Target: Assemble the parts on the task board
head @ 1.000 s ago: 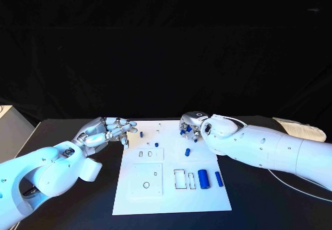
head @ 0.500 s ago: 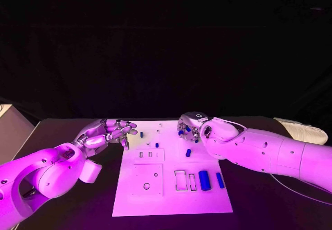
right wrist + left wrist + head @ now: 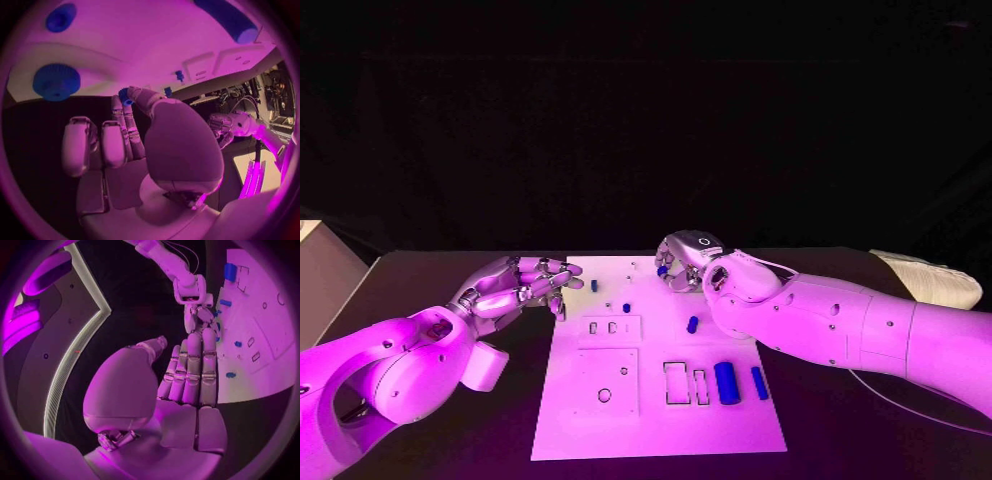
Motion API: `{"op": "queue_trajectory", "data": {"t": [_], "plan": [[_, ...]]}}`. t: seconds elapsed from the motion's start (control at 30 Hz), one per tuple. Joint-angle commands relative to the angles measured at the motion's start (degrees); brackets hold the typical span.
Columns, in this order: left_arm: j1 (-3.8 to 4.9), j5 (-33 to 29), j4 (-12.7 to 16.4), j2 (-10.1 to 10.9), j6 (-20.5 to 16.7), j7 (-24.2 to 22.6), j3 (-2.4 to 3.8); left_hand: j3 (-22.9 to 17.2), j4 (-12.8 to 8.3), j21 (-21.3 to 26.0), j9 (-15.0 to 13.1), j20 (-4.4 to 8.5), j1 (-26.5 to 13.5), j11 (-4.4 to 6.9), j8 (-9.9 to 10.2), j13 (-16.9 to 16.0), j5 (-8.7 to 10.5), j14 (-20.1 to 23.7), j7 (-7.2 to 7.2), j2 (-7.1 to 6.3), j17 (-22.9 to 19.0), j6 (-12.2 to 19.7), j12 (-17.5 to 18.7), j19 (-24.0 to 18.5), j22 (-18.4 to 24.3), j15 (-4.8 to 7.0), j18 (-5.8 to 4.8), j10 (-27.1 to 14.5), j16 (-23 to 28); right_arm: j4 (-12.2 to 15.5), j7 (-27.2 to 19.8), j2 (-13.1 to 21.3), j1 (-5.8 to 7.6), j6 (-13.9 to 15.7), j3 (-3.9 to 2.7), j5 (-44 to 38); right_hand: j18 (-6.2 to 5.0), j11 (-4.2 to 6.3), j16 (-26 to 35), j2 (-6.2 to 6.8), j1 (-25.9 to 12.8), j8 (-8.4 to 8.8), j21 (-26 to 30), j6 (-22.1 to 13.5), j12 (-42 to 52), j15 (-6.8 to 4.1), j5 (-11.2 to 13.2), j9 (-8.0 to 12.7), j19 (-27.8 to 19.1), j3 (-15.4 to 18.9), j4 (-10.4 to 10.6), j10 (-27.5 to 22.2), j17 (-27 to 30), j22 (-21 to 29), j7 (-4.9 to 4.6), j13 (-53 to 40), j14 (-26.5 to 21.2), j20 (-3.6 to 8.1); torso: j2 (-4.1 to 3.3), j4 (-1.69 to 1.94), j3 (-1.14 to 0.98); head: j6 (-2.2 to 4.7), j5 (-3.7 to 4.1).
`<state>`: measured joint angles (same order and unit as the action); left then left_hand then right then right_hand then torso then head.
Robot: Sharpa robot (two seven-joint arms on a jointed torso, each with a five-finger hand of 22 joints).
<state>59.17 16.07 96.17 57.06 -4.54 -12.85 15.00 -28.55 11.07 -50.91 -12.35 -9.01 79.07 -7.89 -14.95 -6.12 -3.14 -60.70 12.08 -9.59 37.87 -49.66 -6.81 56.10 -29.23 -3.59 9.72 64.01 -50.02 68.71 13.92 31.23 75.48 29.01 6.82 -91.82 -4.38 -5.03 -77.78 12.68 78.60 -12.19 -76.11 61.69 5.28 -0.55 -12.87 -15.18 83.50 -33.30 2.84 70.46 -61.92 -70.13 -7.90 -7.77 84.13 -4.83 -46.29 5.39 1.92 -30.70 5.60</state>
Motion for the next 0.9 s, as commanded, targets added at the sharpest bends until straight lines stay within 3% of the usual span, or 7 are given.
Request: {"op": "queue_trajectory", "data": {"t": [0.03,0.23,0.33,0.5,0.7,0.9], "plan": [[0.00,0.39,0.11,-0.07,0.68,0.01,0.05,-0.32,-0.04,-0.21,-0.09,0.16,-0.22,0.01,-0.04,-0.06,0.04,0.45,-0.14,-0.20,-0.07,0.37,-0.31,-0.39,-0.07,-0.04,0.74,-0.56,0.26,-0.74,1.70,-0.92,0.09,3.74,-0.08,-1.43,0.57,1.13,-0.29,0.06,0.56,-0.16,-0.39,-0.20,-0.19,-0.37,-0.18,-0.02,0.13,-0.11,-0.07,1.23,0.03,-0.05,-0.17,-0.13,1.08,0.10,-0.24,0.24,0.22,0.19,0.11],[0.01,0.44,0.14,-0.08,0.66,0.08,0.05,-0.32,-0.04,-0.21,-0.09,0.16,-0.22,0.01,-0.04,-0.06,0.04,0.45,-0.14,-0.20,-0.07,0.37,-0.31,-0.39,-0.07,-0.04,0.74,-0.56,0.26,-2.63,1.24,-3.37,0.18,4.08,-0.14,-1.34,0.59,1.11,-0.36,0.08,0.55,-0.16,-0.47,-0.24,-0.22,-0.36,-0.23,-0.06,0.15,-0.15,-0.11,1.23,-0.08,-0.16,-0.19,-0.15,1.10,0.09,-0.47,0.32,0.27,0.36,-0.10],[0.01,0.47,0.17,-0.15,0.69,0.14,0.05,-0.40,-0.11,-0.24,-0.10,0.13,-0.12,0.00,-0.05,-0.08,0.04,0.48,-0.14,-0.13,-0.11,0.40,-0.32,-0.47,-0.10,-0.06,0.74,-0.62,0.29,-3.54,0.91,-4.47,0.20,4.03,-0.15,-1.17,0.59,1.09,-0.40,0.13,0.51,-0.15,-0.48,-0.30,-0.26,-0.34,-0.25,-0.10,0.14,-0.17,-0.13,1.20,-0.16,-0.17,-0.22,-0.17,1.11,0.08,-0.57,0.44,0.35,0.37,0.16],[0.02,0.52,0.21,-0.27,0.75,0.27,0.05,-0.40,-0.11,-0.24,-0.10,0.13,-0.12,0.00,-0.05,-0.08,0.04,0.48,-0.14,-0.13,-0.11,0.40,-0.32,-0.47,-0.10,-0.06,0.74,-0.62,0.29,-4.53,0.50,-5.78,0.21,3.93,-0.17,-1.01,0.60,1.01,-0.46,0.22,0.42,-0.11,-0.54,-0.50,-0.39,-0.29,-0.30,-0.20,0.13,-0.26,-0.19,1.08,-0.20,-0.27,-0.29,-0.20,1.13,0.05,-0.64,0.40,0.37,0.43,-0.12],[0.03,0.56,0.18,-0.37,0.70,0.35,0.05,-0.40,-0.11,-0.24,-0.10,0.13,-0.12,0.00,-0.05,-0.08,0.04,0.48,-0.14,-0.13,-0.11,0.40,-0.32,-0.47,-0.10,-0.06,0.74,-0.62,0.29,-5.85,0.29,-6.78,0.21,3.37,-0.20,-0.54,0.59,0.89,-0.52,0.36,0.21,-0.04,-0.52,-0.78,-0.61,-0.19,-0.38,-0.34,0.06,-0.36,-0.21,0.84,-0.20,-0.24,-0.41,-0.23,1.13,-0.01,-0.71,0.50,0.55,0.49,-0.43],[0.04,0.59,0.18,-0.42,0.69,0.43,0.06,-0.40,-0.11,-0.24,-0.10,0.13,-0.12,0.00,-0.05,-0.08,0.04,0.48,-0.14,-0.13,-0.11,0.40,-0.32,-0.47,-0.10,-0.06,0.74,-0.62,0.29,-6.71,0.28,-7.46,0.27,3.00,-0.23,-0.34,0.59,0.89,-0.52,0.36,0.21,-0.04,-0.52,-0.78,-0.61,-0.19,-0.38,-0.34,0.06,-0.36,-0.21,0.84,-0.20,-0.24,-0.41,-0.23,1.13,-0.01,-0.82,0.49,0.49,0.58,-0.58]]}}
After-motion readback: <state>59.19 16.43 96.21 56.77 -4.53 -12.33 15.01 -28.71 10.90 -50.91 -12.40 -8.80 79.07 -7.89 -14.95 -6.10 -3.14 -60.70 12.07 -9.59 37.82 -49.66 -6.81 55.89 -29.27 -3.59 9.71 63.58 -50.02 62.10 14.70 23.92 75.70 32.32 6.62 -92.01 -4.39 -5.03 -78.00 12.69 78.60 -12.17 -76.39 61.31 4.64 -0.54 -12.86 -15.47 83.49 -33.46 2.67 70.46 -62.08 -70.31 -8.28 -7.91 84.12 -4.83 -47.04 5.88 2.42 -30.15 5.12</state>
